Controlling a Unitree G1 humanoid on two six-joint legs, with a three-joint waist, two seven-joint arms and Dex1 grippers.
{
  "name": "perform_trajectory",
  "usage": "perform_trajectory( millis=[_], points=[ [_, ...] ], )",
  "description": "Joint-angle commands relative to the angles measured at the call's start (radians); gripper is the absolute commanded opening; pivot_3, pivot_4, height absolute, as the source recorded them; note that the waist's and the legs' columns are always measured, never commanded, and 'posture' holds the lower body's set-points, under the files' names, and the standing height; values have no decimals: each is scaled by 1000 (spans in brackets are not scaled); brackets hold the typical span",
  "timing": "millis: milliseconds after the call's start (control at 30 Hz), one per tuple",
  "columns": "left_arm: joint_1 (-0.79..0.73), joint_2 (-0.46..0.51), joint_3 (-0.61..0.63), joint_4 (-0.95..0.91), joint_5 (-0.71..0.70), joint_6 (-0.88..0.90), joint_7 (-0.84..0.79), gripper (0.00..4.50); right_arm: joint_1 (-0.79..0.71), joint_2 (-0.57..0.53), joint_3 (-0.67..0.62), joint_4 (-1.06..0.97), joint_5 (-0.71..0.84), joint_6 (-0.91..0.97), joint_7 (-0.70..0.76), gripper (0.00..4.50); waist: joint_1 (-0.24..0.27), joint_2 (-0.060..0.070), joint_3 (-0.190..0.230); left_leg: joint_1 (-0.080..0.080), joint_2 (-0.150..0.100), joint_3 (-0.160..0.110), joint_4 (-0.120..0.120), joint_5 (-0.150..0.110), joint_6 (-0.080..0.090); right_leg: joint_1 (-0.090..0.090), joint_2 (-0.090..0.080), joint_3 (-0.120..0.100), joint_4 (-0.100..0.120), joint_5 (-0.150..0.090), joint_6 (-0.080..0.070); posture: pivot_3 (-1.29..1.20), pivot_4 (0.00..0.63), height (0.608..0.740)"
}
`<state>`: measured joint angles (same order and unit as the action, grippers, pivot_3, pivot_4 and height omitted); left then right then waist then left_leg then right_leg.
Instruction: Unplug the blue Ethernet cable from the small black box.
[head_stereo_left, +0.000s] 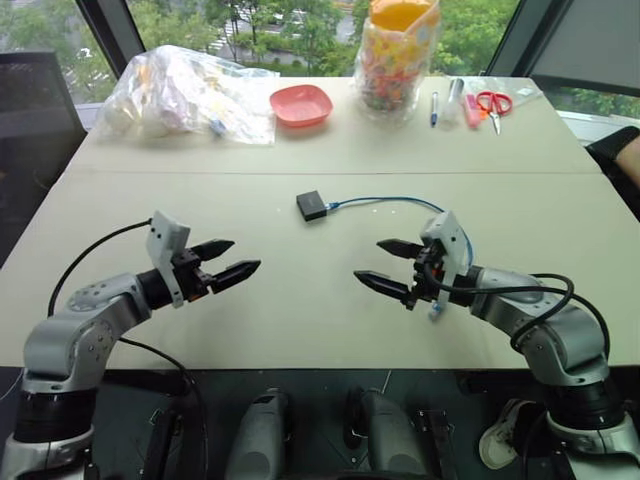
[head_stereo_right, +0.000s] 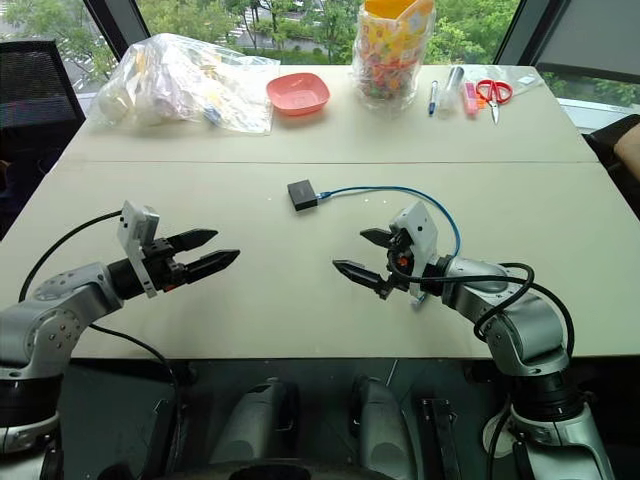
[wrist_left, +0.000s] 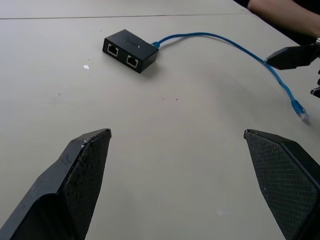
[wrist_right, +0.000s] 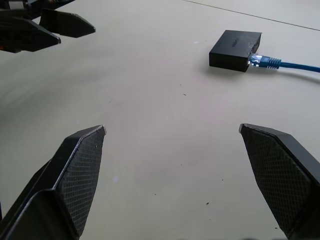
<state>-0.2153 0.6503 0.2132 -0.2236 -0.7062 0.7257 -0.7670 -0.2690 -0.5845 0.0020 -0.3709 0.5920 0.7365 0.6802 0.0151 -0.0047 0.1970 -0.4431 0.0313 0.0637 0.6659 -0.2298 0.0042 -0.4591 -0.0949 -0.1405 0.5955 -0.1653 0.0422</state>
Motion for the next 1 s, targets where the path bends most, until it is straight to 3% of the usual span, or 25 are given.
perform_trajectory(
  millis=[33,633,800,1000],
  points=[
    [-28,-3,6,16,7,-30,-13,4442,-8,10,-19,-23,-10,-32,-10,4500,-1,0,0,0,0,0,0,0,0,0,0,0,0,0,0,0,150,740],
    [-69,-22,2,50,55,-75,-12,4442,-122,70,31,129,-121,-134,-19,4500,-2,0,0,0,0,2,0,0,0,0,0,1,1,0,0,0,150,740],
    [-109,-7,8,90,74,-87,-21,4442,-299,140,114,477,-316,-341,-45,4500,-6,0,0,1,0,5,1,0,0,0,1,2,2,1,-1,0,150,740],
    [-86,-20,42,64,74,-99,10,4442,-711,277,189,1252,-538,-703,-96,4500,-28,-1,0,1,0,11,0,1,1,-3,3,5,4,4,2,0,150,740]
  ],
)
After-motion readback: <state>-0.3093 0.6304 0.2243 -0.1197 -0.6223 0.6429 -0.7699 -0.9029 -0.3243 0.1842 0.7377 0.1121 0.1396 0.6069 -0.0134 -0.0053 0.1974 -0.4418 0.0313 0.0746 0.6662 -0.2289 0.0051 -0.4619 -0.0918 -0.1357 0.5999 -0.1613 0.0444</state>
